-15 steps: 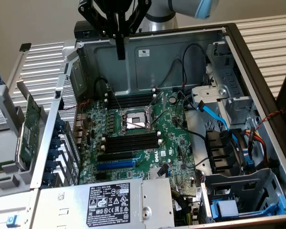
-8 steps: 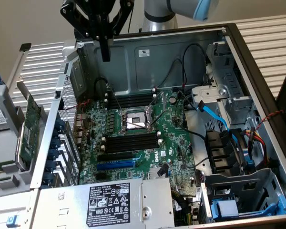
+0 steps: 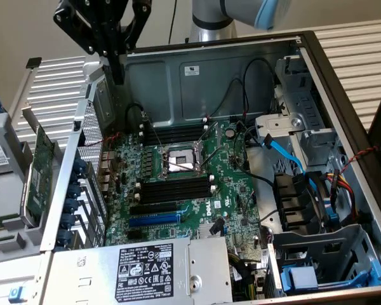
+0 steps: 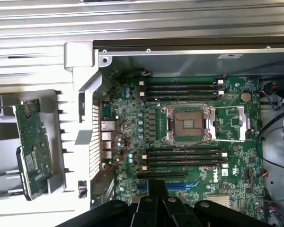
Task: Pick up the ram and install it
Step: 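Reach for the ram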
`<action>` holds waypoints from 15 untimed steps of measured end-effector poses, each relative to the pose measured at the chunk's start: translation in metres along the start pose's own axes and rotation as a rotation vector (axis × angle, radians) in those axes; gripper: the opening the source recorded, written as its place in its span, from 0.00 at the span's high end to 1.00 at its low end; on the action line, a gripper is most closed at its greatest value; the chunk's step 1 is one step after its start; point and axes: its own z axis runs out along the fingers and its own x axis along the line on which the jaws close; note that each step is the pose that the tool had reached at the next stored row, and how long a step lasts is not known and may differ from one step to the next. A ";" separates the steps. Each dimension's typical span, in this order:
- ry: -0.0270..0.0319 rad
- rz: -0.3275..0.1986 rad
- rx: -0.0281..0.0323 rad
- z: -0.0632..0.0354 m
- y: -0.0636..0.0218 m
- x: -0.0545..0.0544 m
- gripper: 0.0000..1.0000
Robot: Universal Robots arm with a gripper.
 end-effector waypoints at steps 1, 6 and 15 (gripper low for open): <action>0.0001 0.000 0.0000 -0.0001 -0.0001 0.005 0.89; 0.0003 0.000 -0.0002 -0.0005 -0.0013 0.027 0.89; 0.0003 0.000 -0.0009 -0.0013 -0.0038 0.068 0.89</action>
